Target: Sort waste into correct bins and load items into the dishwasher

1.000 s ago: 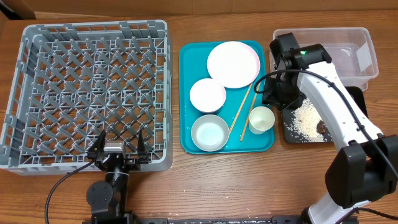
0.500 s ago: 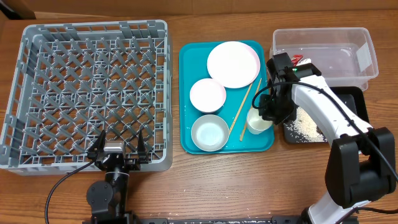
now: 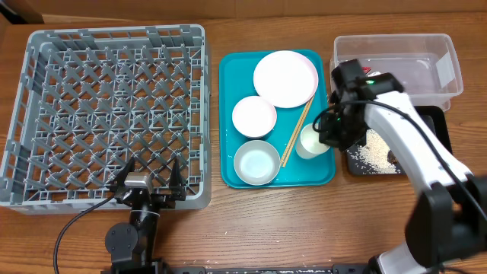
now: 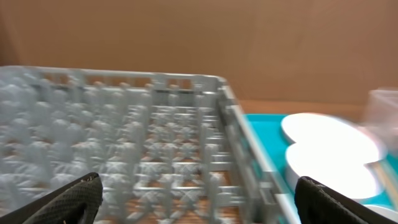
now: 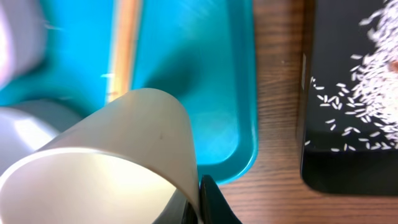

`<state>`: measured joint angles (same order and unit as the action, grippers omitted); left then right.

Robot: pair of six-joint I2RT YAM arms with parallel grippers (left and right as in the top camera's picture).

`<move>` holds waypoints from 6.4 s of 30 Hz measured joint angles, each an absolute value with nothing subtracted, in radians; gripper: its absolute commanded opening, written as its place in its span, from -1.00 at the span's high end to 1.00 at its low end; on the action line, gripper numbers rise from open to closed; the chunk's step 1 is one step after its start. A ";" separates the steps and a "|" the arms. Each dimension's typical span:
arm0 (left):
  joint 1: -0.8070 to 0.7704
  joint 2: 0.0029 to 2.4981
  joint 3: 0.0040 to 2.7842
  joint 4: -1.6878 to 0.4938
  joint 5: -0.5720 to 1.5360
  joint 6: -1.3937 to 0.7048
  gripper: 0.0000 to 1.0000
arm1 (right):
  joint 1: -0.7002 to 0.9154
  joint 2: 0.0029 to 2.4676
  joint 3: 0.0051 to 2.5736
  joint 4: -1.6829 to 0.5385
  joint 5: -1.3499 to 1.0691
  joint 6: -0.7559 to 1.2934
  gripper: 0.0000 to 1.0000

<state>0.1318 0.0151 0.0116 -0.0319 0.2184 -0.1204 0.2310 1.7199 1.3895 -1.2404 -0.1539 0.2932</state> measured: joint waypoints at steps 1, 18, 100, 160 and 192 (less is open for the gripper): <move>0.132 0.015 0.017 -0.036 0.245 -0.169 -1.00 | 0.223 1.678 1.402 -1.239 -0.172 0.290 0.92; 0.132 0.834 0.603 0.028 0.815 -0.537 -1.00 | 0.186 1.492 1.444 -1.063 -0.475 0.267 0.92; 0.019 1.543 0.932 0.057 1.561 -1.069 -0.77 | 0.362 1.744 1.216 -0.189 -1.176 0.436 0.92; 0.336 1.548 1.133 0.685 1.345 -1.470 0.39 | 0.225 1.748 1.211 -0.257 -1.175 0.387 -1.00; -0.109 1.549 1.778 -1.684 0.006 -0.504 0.54 | 0.225 1.748 1.211 -0.521 -0.904 0.288 -1.00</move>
